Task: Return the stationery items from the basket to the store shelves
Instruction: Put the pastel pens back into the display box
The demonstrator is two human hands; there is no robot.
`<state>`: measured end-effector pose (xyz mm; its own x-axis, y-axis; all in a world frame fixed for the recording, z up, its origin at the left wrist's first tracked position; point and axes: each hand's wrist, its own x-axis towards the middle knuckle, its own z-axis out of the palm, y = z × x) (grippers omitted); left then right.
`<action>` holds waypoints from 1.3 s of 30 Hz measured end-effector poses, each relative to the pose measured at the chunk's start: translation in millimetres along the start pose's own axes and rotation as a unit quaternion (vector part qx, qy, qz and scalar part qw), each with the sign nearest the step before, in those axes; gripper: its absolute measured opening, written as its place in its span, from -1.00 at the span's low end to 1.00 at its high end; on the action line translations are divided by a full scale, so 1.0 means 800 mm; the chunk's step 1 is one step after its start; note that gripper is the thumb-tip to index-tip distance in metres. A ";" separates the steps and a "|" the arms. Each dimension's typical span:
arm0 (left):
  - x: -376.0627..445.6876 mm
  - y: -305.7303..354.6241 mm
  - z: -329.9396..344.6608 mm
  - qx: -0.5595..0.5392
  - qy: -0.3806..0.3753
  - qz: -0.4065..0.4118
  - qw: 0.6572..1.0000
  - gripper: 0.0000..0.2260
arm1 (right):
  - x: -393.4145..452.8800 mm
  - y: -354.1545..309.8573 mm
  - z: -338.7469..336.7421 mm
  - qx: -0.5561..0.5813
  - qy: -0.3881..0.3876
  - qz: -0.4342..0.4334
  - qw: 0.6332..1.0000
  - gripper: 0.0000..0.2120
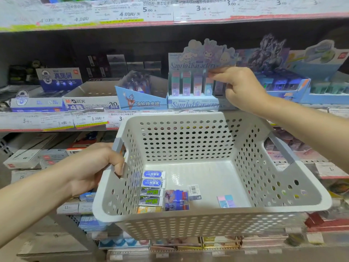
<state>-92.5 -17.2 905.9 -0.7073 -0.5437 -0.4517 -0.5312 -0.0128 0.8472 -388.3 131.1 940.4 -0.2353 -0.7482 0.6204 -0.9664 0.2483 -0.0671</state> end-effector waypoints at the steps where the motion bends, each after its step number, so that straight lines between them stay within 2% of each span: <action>1: 0.000 0.000 0.000 -0.001 0.000 0.000 1.000 -0.39 | 0.001 -0.001 -0.003 0.000 -0.007 0.001 1.000 -0.41; 5: 0.001 -0.001 0.001 -0.002 -0.002 0.003 1.000 -0.39 | 0.004 -0.006 -0.014 -0.017 -0.050 0.027 0.998 -0.40; 7: 0.001 -0.002 0.002 -0.006 -0.002 0.006 1.000 -0.39 | -0.004 -0.018 -0.018 -0.031 -0.031 0.013 0.999 -0.40; 9: 0.002 -0.003 0.003 -0.011 -0.001 0.008 1.000 -0.39 | -0.018 -0.038 -0.021 -0.006 -0.001 -0.017 1.000 -0.49; 11: 0.004 -0.003 0.004 -0.011 0.001 0.010 1.000 -0.38 | -0.034 -0.061 -0.017 0.028 -0.057 -0.018 0.998 -0.65; 12: 0.004 -0.003 0.004 -0.010 0.002 0.012 1.000 -0.38 | -0.042 -0.074 -0.012 0.031 -0.131 -0.008 0.991 -0.70; 14: 0.005 -0.003 0.005 -0.009 0.004 0.014 1.000 -0.39 | -0.063 -0.091 0.006 0.014 -0.337 0.014 0.941 -0.72; 16: 0.006 -0.004 0.006 -0.009 0.005 0.015 1.000 -0.40 | -0.085 -0.099 0.029 -0.007 -0.523 0.026 0.852 -0.70; 18: 0.005 -0.004 0.006 -0.005 0.006 0.016 1.000 -0.40 | -0.105 -0.098 0.046 -0.046 -0.651 0.022 0.757 -0.72; 19: 0.005 -0.005 0.006 0.000 0.007 0.018 1.000 -0.39 | -0.112 -0.097 0.050 -0.050 -0.691 0.019 0.721 -0.75; 20: 0.005 -0.006 0.006 0.004 0.010 0.020 1.000 -0.38 | -0.117 -0.096 0.051 -0.045 -0.711 0.020 0.702 -0.79; 24: 0.004 -0.009 0.008 -0.007 0.014 0.020 1.000 -0.49 | -0.128 -0.092 0.061 -0.076 -0.745 -0.036 0.661 -0.68; 29: 0.005 -0.013 0.007 -0.009 0.023 0.018 1.000 -0.41 | -0.132 -0.091 0.068 -0.094 -0.750 -0.070 0.651 -0.66; 32: 0.006 -0.014 0.006 -0.007 0.023 0.020 1.000 -0.45 | -0.128 -0.089 0.064 -0.057 -0.726 -0.035 0.685 -0.72; 35: 0.003 -0.013 0.006 -0.007 0.021 0.018 1.000 -0.54 | -0.123 -0.086 0.064 0.012 -0.687 0.013 0.727 -0.88; 39: 0.002 -0.012 0.006 -0.001 0.030 0.018 0.999 -0.51 | -0.125 -0.085 0.072 0.059 -0.679 0.029 0.732 -0.78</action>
<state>-90.6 -13.7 895.4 -0.6967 -0.5932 -0.4034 -0.5049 0.0059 0.8632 -305.0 153.8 837.7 -0.0853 -0.6804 -0.7279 -0.9345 0.3081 -0.1785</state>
